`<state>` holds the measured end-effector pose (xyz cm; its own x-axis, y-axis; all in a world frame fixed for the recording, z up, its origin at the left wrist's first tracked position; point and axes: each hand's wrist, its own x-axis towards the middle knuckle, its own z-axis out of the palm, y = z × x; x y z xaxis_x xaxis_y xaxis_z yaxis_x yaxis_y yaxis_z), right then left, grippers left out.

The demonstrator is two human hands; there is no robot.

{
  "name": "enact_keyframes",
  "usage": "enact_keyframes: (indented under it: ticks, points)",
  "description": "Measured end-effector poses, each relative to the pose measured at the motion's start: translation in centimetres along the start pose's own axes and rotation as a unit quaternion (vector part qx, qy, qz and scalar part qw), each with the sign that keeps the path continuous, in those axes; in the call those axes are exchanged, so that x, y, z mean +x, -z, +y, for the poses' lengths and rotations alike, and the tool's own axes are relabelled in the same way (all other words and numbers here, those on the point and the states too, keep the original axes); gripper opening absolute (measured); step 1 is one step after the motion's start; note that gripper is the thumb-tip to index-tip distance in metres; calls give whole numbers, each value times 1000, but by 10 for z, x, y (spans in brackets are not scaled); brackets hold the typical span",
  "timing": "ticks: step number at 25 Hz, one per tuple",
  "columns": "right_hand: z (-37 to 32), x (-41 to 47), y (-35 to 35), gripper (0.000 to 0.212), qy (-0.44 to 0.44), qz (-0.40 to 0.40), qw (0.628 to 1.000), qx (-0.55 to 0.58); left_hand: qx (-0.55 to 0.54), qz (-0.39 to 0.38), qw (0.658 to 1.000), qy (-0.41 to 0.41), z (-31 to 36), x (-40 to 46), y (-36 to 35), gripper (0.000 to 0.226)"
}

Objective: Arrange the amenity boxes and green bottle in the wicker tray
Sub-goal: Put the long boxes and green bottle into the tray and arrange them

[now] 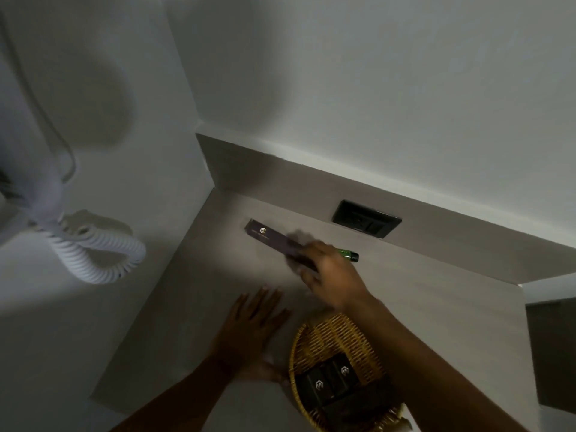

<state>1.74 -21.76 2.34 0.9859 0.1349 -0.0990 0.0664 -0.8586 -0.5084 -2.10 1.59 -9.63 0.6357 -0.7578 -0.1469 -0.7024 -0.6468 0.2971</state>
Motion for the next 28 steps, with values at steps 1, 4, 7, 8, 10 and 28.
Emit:
enact_keyframes:
  ticks: [1, 4, 7, 8, 10, 28]
  points:
    - [-9, 33, -7, 46, 4, -15, 1000, 11, -5, -4, 1000, 6, 0, 0, 0, 128]
    - [-22, 110, -25, 59, 0, -71, 997, -19, -11, -8, 1000, 16, -1, 0, -6, 130]
    - [-26, 140, -39, 60, 14, -132, 987, -89, -12, 4, 1000, 14, -4, 0, -10, 131]
    - [-26, 139, -42, 57, 14, -139, 986, -87, -10, 12, 1000, 12, -4, 0, -11, 131]
    - [-25, 130, -35, 45, 3, -86, 995, -52, -9, 30, 999, 6, -4, 0, -12, 129]
    - [78, -137, 62, 28, -406, 231, 814, 346, -6, 9, 1000, 6, 0, 0, -1, 122]
